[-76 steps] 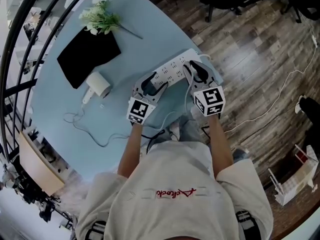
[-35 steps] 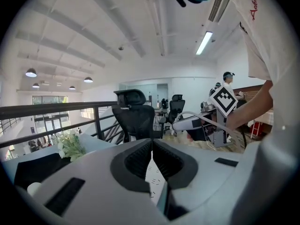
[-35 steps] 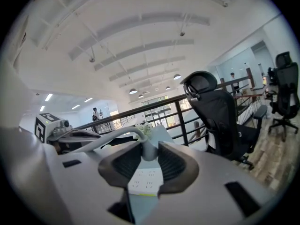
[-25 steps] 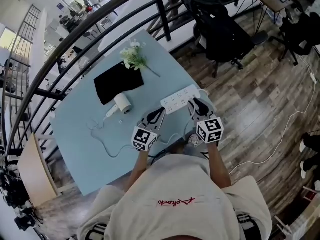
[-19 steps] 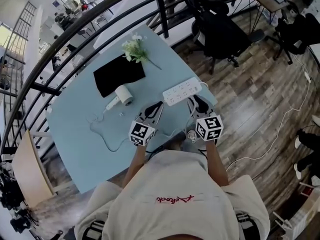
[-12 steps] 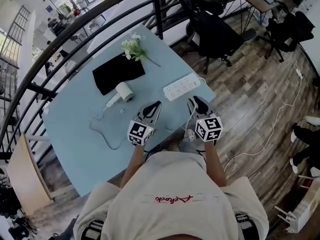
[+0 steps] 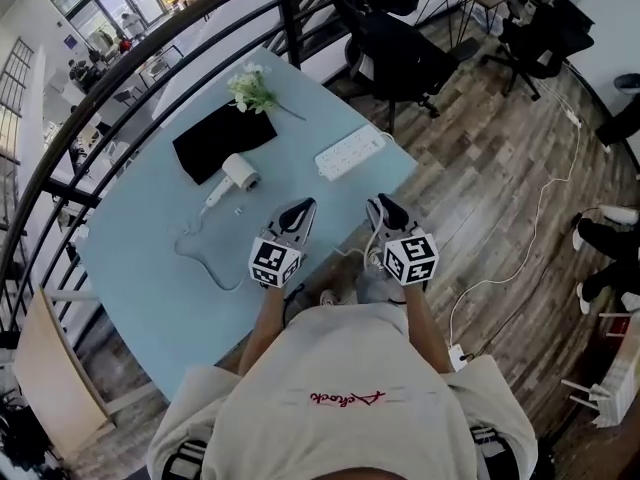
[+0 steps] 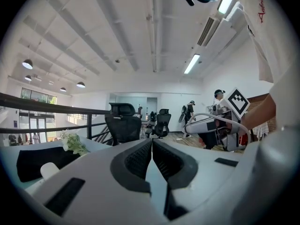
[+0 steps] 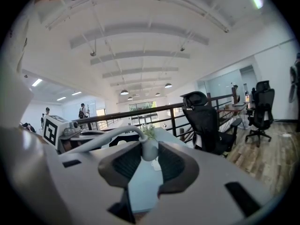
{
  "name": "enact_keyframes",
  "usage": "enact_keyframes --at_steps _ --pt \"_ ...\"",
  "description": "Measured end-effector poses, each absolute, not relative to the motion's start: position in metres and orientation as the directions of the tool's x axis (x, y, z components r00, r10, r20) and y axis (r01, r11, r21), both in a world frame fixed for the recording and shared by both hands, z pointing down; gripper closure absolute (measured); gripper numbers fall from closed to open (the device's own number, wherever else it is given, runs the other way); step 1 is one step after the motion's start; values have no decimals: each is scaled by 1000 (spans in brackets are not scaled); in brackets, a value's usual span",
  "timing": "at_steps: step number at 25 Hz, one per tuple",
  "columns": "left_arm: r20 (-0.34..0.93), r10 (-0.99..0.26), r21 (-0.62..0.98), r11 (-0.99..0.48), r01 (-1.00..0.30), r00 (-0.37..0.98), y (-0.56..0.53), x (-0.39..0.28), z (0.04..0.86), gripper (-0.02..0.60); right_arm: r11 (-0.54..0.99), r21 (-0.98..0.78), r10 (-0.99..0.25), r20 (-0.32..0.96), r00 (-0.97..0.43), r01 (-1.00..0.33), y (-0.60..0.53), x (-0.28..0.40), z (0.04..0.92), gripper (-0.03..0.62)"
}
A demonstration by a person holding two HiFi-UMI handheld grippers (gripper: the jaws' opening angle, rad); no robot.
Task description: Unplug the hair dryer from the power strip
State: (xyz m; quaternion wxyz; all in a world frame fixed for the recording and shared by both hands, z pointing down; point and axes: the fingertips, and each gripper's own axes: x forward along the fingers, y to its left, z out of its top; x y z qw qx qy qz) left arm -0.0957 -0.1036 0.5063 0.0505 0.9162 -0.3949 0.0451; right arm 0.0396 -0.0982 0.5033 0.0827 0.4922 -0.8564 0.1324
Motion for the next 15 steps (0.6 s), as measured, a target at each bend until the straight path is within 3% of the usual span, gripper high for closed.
enact_keyframes --at_steps 15 --pt "109 -730 51 -673 -738 674 -51 -62 495 565 514 -132 -811 247 -531 -847 -38 68 489 471"
